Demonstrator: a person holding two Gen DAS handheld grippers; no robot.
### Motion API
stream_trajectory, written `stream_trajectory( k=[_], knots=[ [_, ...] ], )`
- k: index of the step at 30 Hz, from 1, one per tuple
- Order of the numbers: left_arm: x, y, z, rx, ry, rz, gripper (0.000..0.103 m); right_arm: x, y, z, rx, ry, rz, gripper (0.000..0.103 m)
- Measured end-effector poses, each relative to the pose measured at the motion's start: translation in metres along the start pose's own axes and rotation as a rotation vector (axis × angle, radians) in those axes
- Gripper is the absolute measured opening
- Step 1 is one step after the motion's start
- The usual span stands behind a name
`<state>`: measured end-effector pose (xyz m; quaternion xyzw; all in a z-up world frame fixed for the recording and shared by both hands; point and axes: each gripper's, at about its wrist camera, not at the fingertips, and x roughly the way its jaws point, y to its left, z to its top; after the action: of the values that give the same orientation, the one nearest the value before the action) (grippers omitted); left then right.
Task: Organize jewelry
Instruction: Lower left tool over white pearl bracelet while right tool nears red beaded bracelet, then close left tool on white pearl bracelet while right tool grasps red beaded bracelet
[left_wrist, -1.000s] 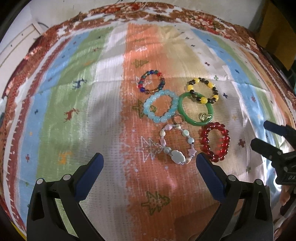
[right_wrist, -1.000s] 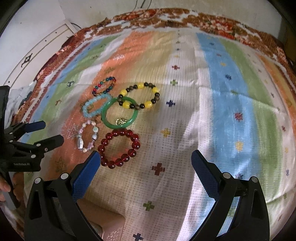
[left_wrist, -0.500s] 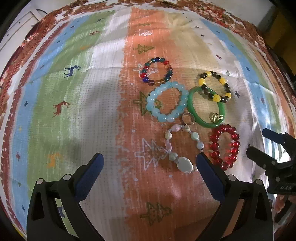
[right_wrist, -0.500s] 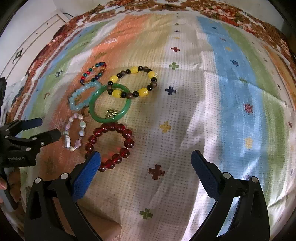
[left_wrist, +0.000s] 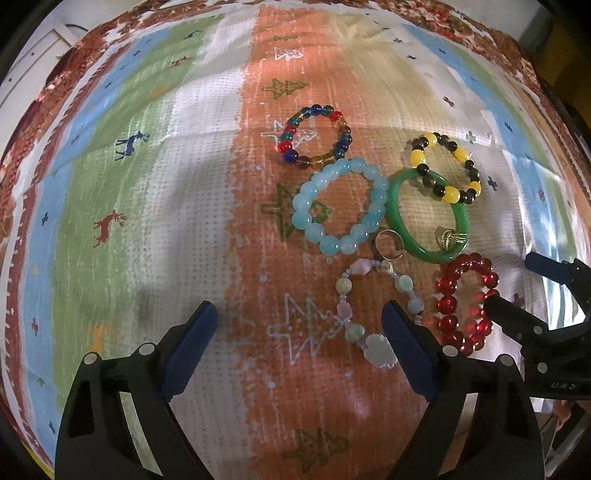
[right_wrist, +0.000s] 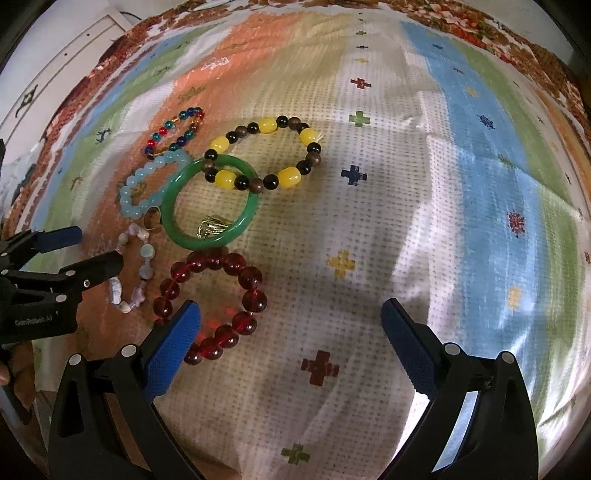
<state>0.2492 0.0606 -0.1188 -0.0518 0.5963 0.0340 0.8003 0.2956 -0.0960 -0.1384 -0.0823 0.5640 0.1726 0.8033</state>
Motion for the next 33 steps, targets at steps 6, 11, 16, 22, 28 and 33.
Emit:
stream_trajectory(
  k=[6,11,16,22,28,33],
  knots=[
    [0.011,-0.017,0.009,0.056,-0.003,0.072,0.080,0.006,0.006,0.005,-0.030,0.001,-0.040,0.091],
    [0.011,-0.025,0.010,0.080,-0.016,0.085,0.059,0.009,0.013,0.005,-0.064,0.000,-0.075,0.075],
    [0.007,-0.025,0.010,0.083,-0.015,0.076,0.030,0.006,0.010,0.005,-0.063,-0.004,-0.071,0.046],
    [0.003,-0.014,0.002,0.089,-0.009,0.051,0.009,0.000,0.007,0.000,-0.075,-0.008,-0.039,0.014],
    [-0.008,-0.006,-0.004,0.059,-0.021,0.014,0.009,-0.010,0.004,-0.005,-0.056,-0.026,0.003,0.014],
    [-0.021,-0.008,-0.010,0.028,-0.045,-0.033,0.009,-0.019,0.006,-0.007,-0.061,-0.050,0.039,0.014]
  ],
)
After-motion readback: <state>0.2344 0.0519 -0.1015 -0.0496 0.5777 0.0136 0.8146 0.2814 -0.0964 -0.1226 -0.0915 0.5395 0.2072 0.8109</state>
